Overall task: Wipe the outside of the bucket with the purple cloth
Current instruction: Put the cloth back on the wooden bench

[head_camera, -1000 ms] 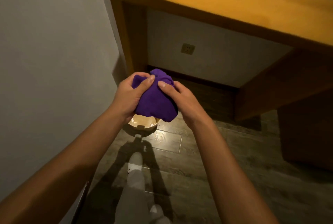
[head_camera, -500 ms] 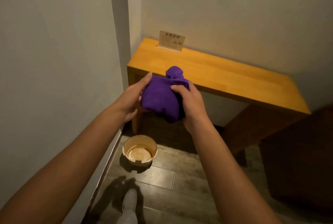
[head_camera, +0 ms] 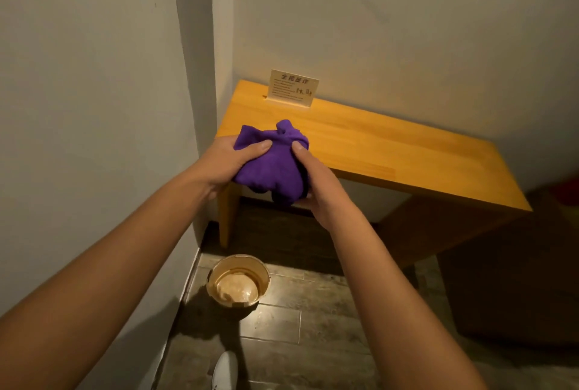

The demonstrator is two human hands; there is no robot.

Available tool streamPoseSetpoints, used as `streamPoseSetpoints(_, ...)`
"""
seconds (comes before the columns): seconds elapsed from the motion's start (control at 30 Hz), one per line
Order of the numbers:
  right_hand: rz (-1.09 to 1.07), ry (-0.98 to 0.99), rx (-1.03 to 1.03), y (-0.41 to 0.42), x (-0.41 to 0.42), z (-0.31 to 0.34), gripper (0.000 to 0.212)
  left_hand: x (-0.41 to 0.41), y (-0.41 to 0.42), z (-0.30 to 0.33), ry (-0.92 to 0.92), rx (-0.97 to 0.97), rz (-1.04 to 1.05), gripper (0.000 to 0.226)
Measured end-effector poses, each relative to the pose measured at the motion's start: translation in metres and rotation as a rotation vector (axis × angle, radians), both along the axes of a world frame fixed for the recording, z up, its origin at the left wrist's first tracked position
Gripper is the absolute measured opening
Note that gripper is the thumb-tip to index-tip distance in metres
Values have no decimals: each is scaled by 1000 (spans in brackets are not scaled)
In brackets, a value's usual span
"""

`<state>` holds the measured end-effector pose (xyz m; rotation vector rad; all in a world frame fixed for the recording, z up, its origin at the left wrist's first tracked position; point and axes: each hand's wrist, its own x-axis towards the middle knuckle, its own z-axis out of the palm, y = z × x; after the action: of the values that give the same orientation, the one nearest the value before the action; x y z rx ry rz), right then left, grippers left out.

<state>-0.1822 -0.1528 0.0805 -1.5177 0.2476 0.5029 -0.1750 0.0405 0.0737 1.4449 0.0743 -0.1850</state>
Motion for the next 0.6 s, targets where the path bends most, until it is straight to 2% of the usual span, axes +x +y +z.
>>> streamPoseSetpoints(0.07,32,-24,158,1,14,-11,58,17,1,-6,31,54,-55,37)
streamPoseSetpoints(0.13,-15,-68,195,0,35,-18,51,37,-4,-12,45,60,-61,36)
streamPoseSetpoints(0.43,-87,-280,-345,-8,146,-43,35,132,-19,-50,84,61,165,23)
streamPoseSetpoints(0.53,-85,-283,-417,-16,186,-56,33,165,-23,-66,118,-32,113,35)
streamPoseSetpoints(0.6,-50,-262,-423,-24,213,-61,37,187,-25,-72,113,25,71,45)
